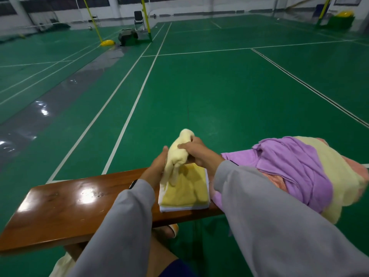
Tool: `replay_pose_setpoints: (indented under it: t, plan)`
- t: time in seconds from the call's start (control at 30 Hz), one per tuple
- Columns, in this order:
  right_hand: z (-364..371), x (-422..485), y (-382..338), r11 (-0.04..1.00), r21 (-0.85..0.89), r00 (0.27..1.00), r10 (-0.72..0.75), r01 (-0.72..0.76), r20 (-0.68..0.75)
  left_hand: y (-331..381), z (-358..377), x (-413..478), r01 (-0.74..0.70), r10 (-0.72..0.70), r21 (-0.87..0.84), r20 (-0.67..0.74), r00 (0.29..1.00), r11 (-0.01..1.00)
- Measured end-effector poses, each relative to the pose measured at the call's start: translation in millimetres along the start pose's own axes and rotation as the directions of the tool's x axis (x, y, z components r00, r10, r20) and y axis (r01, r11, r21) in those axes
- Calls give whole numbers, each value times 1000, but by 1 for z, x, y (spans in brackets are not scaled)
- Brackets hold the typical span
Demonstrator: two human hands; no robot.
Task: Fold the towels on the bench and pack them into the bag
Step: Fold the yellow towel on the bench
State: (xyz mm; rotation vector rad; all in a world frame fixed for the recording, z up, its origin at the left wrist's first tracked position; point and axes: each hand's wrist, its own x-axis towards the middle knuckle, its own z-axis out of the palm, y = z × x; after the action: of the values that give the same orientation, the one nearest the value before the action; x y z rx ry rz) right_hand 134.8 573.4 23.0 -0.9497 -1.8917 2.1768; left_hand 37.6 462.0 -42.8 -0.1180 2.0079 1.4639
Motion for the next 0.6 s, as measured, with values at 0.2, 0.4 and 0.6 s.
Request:
replay_pose_setpoints:
  t: [0.2,0.4,0.6]
  plan:
    - [-6,-12,-6,956,281,985,33,-80,167,-12,-28,-40,229,-46,-353,457,888,907]
    - [-7,-20,-11,931,359,960,-38,-67,277,-13,-14,-45,52,187,-599,330,925,799]
    - [-17,-21,-8,926,375,917,-122,-32,380,-8,-26,-49,-43,319,-680,286,904,732]
